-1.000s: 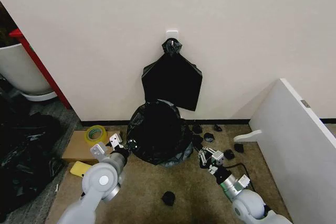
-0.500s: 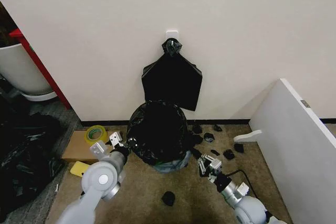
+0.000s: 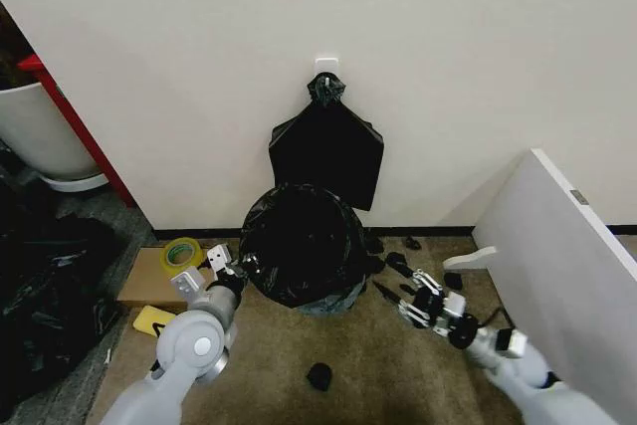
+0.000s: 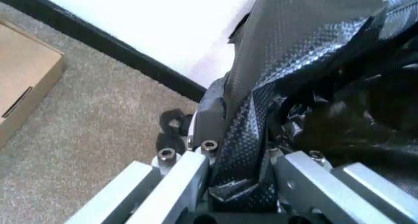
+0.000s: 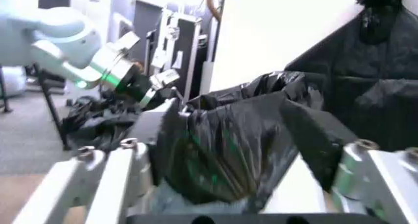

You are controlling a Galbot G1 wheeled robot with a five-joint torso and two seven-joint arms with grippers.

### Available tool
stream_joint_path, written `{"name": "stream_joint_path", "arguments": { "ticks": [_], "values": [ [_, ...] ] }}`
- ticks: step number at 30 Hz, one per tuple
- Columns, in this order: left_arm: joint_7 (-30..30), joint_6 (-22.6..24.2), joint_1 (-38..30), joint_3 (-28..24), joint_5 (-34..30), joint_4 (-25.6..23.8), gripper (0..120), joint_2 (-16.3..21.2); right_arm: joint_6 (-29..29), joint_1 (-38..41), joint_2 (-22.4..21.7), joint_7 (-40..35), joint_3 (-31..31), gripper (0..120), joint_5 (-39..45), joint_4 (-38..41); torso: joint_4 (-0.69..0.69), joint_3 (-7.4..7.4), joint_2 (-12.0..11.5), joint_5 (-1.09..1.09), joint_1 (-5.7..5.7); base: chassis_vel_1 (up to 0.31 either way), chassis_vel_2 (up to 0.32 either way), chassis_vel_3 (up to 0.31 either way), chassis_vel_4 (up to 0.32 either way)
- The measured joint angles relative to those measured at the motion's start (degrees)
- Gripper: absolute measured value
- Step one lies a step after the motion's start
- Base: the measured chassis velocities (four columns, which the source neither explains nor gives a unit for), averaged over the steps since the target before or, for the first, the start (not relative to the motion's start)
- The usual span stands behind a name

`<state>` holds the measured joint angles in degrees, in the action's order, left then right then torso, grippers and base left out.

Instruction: Place the garbage bag over the trash bin.

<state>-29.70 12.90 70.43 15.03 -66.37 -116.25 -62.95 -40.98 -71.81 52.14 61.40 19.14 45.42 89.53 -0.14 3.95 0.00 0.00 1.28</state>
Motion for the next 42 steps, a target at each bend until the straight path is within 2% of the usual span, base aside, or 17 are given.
{"name": "stream_joint_path", "arguments": {
  "ticks": [2,3,4,6,7,8,9,14,15,16,18,21,30,35,42],
  "values": [
    [0.2,0.0,0.0,-0.2,-0.1,0.0,0,0.3,0.4,-0.3,-0.2,0.3,1.2,67,0.1,0.2,-0.02,0.00,0.0,0.00,0.00,0.000,0.000,0.000,0.000],
    [0.5,-0.1,0.0,-0.3,0.0,0.0,0,0.6,0.6,-0.5,-0.2,-2.2,1.5,72,-0.1,0.8,-0.02,0.00,0.0,0.01,0.00,0.000,0.000,0.000,0.000],
    [1.9,-1.0,0.3,-0.7,0.7,0.2,0,1.0,0.9,-0.9,-0.2,-8.3,1.4,75,-0.9,2.4,-0.02,0.00,0.0,0.02,0.00,0.000,0.000,0.000,0.000],
    [9.8,-9.6,1.3,-1.6,4.0,1.9,0,2.2,3.8,-2.0,-0.2,-23.9,-0.4,87,-1.4,8.2,0.01,0.00,0.0,0.00,0.00,0.000,0.000,0.000,0.000],
    [15.3,-14.3,1.5,-1.9,5.6,3.5,0,2.8,5.2,-2.1,-0.2,-28.1,-1.3,88,-0.6,10.6,0.01,0.00,0.0,0.02,0.00,0.000,0.000,0.000,0.000],
    [15.3,-14.3,1.5,-1.9,5.6,3.5,0,2.8,5.2,-2.1,-0.2,-28.1,-1.3,88,-0.6,10.6,0.01,0.00,0.0,0.02,0.00,0.000,0.000,0.000,0.000],
    [21.3,-19.0,1.5,-2.4,7.8,5.6,0,3.6,6.6,-2.2,-0.1,-31.0,-2.0,93,1.1,12.9,0.01,-0.01,0.0,0.01,0.00,0.000,0.000,0.000,0.000],
    [38.9,-28.2,1.3,-3.1,11.2,13.9,0,7.0,9.5,-1.3,-0.7,-32.1,-3.0,100,7.7,17.4,0.01,0.00,0.0,0.00,0.00,0.000,0.000,0.000,0.000],
    [42.7,-29.3,1.3,-3.1,11.5,15.0,0,7.4,9.5,-1.1,-1.0,-31.3,-2.9,100,7.9,17.3,0.01,0.00,0.0,0.00,0.00,0.000,0.000,0.000,0.000],
    [42.7,-29.3,1.3,-3.1,11.5,15.0,0,7.4,9.5,-1.1,-1.0,-31.3,-2.9,100,7.9,17.3,0.01,0.00,0.0,0.00,0.00,0.000,0.000,0.000,0.000],
    [51.4,-31.6,1.2,-3.1,12.8,17.6,0,7.7,9.0,-0.5,-1.6,-27.3,-2.4,100,8.1,16.2,0.01,0.00,0.0,-0.01,0.00,0.000,0.000,0.000,0.000],
    [56.8,-33.3,1.1,-2.7,13.8,19.6,0,7.6,8.0,-0.6,-2.2,-23.3,-2.0,100,5.7,15.1,-0.01,0.00,0.0,0.00,0.00,0.000,0.000,0.000,0.000],
    [59.3,-35.1,1.0,-2.1,16.5,20.9,0,7.3,7.4,-0.6,-2.5,-21.3,-2.2,100,-0.2,14.0,0.00,0.00,0.0,0.01,0.00,0.000,0.000,0.000,0.000],
    [59.2,-35.4,1.2,-1.8,17.0,20.6,0,7.3,7.8,-0.9,-2.5,-25.3,-2.7,100,-7.5,13.7,0.00,0.00,0.0,0.01,0.00,0.000,0.000,0.000,0.000],
    [59.5,-35.5,1.4,-1.8,17.9,20.3,0,7.0,9.4,-1.1,-2.4,-30.1,-3.7,100,-11.0,14.0,0.00,0.00,0.0,0.01,0.00,0.000,0.000,0.000,0.000]
  ]
}}
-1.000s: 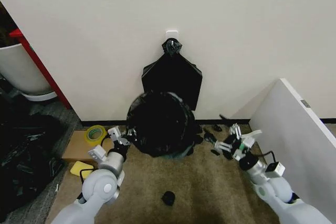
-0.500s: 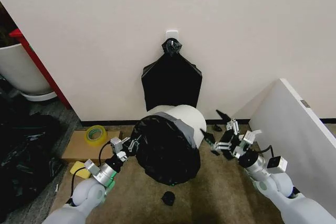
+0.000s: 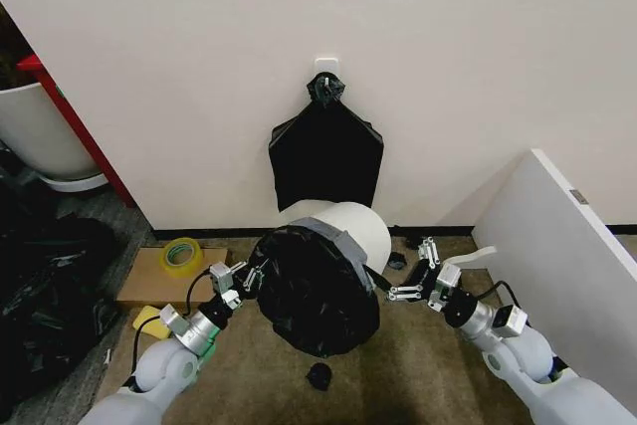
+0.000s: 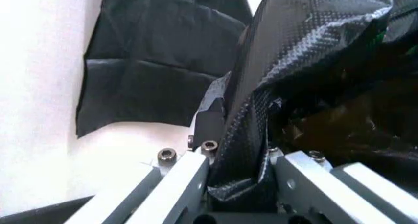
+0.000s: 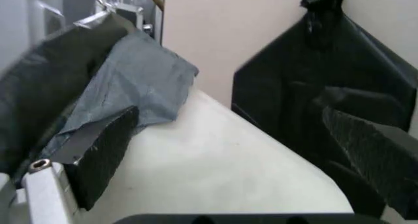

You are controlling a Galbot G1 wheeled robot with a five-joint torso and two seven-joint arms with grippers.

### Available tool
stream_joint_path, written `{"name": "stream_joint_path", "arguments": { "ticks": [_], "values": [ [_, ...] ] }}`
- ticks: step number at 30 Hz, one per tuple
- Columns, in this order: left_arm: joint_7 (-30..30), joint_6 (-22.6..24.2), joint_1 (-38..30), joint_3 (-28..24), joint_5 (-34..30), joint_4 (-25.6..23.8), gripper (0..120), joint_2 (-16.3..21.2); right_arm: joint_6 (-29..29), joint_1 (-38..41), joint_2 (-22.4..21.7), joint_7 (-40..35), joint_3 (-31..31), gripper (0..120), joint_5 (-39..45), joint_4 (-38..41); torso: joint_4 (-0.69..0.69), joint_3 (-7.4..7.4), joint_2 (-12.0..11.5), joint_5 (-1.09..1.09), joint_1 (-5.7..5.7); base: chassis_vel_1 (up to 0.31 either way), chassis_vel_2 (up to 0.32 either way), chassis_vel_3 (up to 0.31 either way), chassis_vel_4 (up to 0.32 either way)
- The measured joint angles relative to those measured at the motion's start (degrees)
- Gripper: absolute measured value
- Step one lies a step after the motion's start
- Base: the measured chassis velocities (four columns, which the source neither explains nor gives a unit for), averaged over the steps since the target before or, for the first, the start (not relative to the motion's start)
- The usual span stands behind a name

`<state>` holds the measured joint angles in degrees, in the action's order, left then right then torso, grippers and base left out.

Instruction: Place the garbage bag over the trash bin.

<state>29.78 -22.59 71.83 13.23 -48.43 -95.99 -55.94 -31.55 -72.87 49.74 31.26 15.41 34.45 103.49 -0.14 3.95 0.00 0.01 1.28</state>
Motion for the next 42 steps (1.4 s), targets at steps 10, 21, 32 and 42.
{"name": "stream_joint_path", "arguments": {
  "ticks": [10,21,32,42],
  "values": [
    [0.0,0.0,-0.7,0.0,0.5,1.2,0,-0.5,0.5,1.6,0.1,-5.6,1.0,100,-1.4,-1.6,0.00,0.00,0.0,0.00,0.00,0.000,0.000,0.000,0.000],
    [0.1,0.1,-1.0,-0.3,0.5,1.5,0,-0.7,2.3,1.6,0.1,-3.7,-0.8,100,7.7,2.8,0.00,0.00,0.0,0.00,0.00,0.000,0.000,0.000,0.000],
    [0.6,0.3,0.0,0.0,0.5,-0.4,0,-0.8,2.3,2.0,1.4,-7.8,-0.7,100,-5.2,-2.0,0.00,0.00,0.0,0.00,0.00,0.000,0.000,0.000,0.000],
    [1.1,0.5,0.3,0.1,0.5,-1.2,0,-1.1,2.2,2.2,1.8,-15.3,-0.3,100,-11.0,-3.4,0.00,0.00,0.0,0.00,0.00,0.000,0.000,0.000,0.000]
  ]
}}
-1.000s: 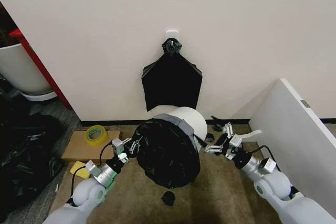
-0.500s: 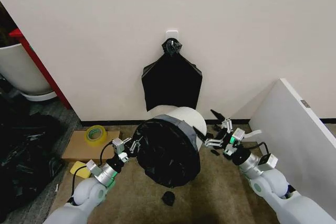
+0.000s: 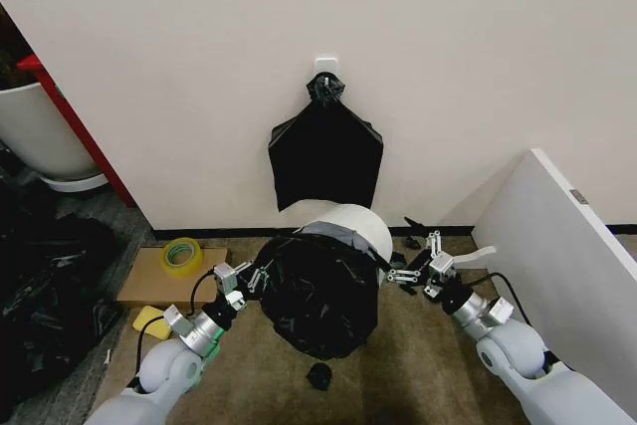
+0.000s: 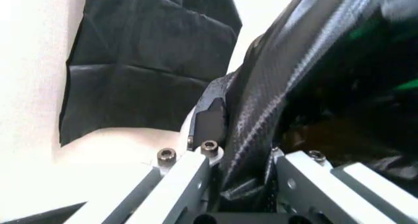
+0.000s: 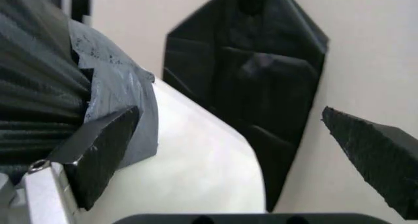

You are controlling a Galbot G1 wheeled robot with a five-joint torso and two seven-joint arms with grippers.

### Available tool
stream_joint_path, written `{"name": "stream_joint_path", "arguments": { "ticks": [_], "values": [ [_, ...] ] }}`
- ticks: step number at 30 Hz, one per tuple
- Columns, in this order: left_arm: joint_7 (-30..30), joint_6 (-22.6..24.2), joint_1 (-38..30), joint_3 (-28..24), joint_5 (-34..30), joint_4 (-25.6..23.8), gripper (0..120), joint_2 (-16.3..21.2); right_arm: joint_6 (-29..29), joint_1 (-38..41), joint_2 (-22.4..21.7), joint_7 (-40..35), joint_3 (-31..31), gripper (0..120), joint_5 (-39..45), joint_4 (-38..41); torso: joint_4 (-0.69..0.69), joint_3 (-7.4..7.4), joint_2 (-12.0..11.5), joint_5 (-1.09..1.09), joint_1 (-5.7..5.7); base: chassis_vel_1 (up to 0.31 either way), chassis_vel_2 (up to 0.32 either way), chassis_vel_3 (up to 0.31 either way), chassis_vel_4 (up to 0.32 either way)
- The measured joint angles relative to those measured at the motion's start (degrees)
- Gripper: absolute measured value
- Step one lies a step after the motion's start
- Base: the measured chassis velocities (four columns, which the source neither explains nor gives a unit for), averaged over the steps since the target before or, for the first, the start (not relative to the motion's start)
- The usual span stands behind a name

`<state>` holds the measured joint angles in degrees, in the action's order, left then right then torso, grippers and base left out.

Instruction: Place the garbage bag over the trash bin.

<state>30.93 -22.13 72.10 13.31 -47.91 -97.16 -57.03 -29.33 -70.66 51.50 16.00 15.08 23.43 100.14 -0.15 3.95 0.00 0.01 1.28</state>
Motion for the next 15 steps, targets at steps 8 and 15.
{"name": "stream_joint_path", "arguments": {
  "ticks": [8,15],
  "values": [
    [-2.5,1.1,-1.0,0.0,0.8,1.3,0,-0.6,-4.7,0.8,1.4,0.5,-1.0,100,9.4,0.6,0.00,0.00,0.0,0.00,0.00,0.000,0.000,0.000,0.000],
    [-14.3,6.5,-1.3,0.1,1.0,1.4,0,-1.5,-5.3,0.0,1.3,7.1,-1.1,100,18.3,3.0,0.00,0.00,0.0,-0.01,0.00,0.000,0.000,0.000,0.000]
  ]
}}
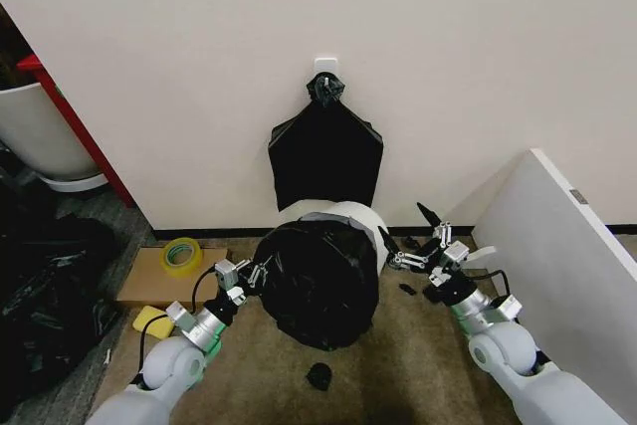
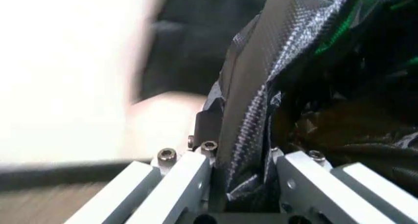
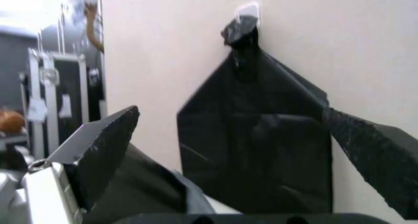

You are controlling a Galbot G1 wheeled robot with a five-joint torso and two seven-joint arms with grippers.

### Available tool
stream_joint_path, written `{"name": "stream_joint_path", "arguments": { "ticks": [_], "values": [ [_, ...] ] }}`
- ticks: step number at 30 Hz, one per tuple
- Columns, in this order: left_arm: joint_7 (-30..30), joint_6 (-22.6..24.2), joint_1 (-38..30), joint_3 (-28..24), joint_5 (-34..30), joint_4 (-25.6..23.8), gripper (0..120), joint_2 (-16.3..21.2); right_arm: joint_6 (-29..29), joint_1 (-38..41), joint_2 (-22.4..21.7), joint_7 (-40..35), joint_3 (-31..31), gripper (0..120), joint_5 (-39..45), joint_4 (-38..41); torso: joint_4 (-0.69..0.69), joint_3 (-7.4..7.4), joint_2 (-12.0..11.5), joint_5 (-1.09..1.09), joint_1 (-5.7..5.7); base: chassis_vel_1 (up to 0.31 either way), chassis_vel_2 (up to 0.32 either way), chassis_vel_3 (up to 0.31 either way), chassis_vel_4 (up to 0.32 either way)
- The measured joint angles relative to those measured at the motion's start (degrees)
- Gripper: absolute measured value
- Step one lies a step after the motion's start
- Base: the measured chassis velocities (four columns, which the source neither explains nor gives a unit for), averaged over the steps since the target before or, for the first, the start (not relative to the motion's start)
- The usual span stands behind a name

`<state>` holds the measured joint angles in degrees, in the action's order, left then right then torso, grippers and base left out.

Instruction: Place the garbage bag over the trash bin.

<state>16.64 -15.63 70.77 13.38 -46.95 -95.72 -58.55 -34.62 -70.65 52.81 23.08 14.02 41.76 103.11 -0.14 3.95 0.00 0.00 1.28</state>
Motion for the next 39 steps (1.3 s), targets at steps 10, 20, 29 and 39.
{"name": "stream_joint_path", "arguments": {
  "ticks": [10,20,29,39],
  "values": [
    [-33.0,18.6,-1.1,1.7,-23.0,-10.5,0,-2.9,-3.4,-1.9,1.3,8.9,0.5,100,-7.6,-3.1,0.00,0.00,0.0,0.01,0.00,0.000,0.000,0.000,0.000],
    [-45.7,29.7,-1.1,3.1,-37.6,-15.9,0,-4.0,-6.5,-2.8,3.3,7.3,-0.1,100,-22.3,-7.9,-0.01,0.00,0.0,0.01,0.00,0.000,0.000,0.000,0.000],
    [-46.0,30.2,-0.8,3.0,-37.8,-17.4,0,-4.2,-7.1,-1.4,5.2,5.6,-1.7,100,-26.1,-11.5,0.00,0.00,0.0,0.01,0.00,0.000,0.000,0.000,0.000],
    [-47.6,32.4,-0.1,3.4,-41.4,-21.2,0,-4.3,-11.4,1.0,7.1,0.2,-0.1,100,-36.0,-18.5,0.00,0.00,0.0,0.01,0.00,0.000,0.000,0.000,0.000]
  ]
}}
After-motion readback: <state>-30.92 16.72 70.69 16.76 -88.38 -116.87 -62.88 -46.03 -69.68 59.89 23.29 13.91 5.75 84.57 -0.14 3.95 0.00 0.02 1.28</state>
